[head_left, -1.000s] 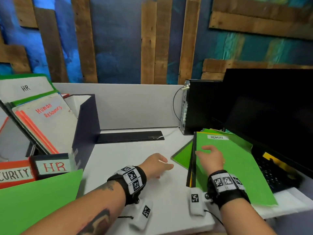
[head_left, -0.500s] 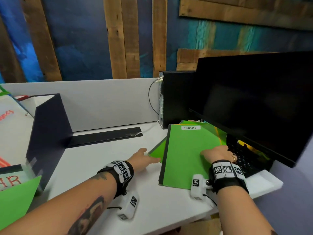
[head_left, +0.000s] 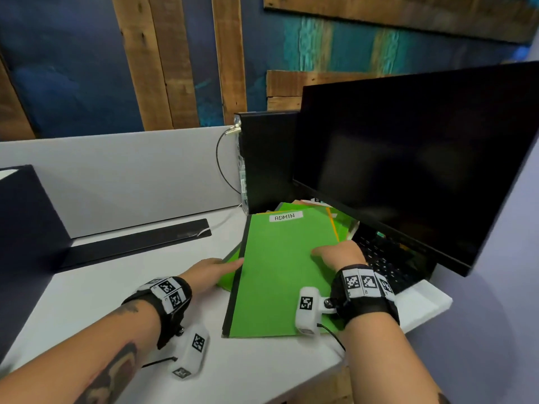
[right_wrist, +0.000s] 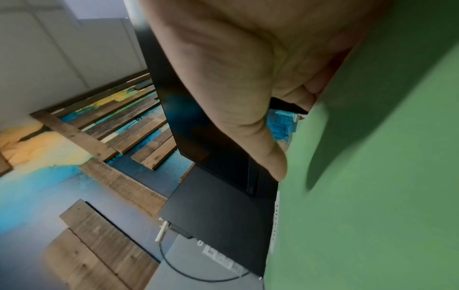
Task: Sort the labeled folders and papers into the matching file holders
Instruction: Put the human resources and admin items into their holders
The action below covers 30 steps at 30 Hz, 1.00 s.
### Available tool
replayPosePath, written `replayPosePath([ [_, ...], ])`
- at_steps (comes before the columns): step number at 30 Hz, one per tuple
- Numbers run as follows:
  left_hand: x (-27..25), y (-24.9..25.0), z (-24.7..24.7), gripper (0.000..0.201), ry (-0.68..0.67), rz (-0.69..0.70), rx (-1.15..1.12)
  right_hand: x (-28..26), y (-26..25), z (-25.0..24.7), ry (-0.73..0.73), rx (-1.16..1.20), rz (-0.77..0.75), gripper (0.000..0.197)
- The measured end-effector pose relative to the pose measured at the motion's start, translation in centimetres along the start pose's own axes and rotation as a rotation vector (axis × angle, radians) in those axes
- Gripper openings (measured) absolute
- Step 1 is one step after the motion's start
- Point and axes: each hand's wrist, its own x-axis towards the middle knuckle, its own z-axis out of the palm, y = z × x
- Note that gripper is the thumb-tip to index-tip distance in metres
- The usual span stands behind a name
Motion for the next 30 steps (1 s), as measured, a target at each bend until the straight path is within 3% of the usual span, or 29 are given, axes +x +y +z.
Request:
replayPosePath([
  [5,0.3,-1.0,-0.7,0.075,0.138,-0.052,0.023,-1.5,-0.9,0.6,-0.130,0.075,-0.066,0.043],
  [8,0.2,-1.4,-1.2,0.066,0.187,-0.103,0.031,-1.7,-1.2,1.5,-0.216,0.056,-0.082,0.060],
  [10,0.0,-1.6,-1.4,0.060,0.200,-0.125,0.045,-1.5,-1.3,2.7,-0.178,-0.025,-0.051,0.073],
  [13,0.2,-2.2,-1.4,0.062,0.188,-0.145,0.024,-1.7,-1.5,3.3,-0.064,-0.026,0.021,0.066],
  [17,0.1,-2.7,-1.4,0.059,0.178,-0.139,-0.012,-1.2,-1.4,3.3,-0.065,0.211,0.101,0.051],
  [24,-0.4,-3.4,-2.1,0.043,0.167,-0.120,-0.069,-1.7,-1.3,4.1,-0.106,0.628,0.227,0.092],
  [28,-1.2,-4.0,-2.7,0.045,0.179,-0.116,-0.076,1.3,-0.6,6.6,-0.184,0.651,0.182,0.109],
  [30,-1.5,-4.7,-3.2,0.050,0.187,-0.119,-0.081,0.7,-0.8,6.7,-0.319,0.689,0.127,0.080],
])
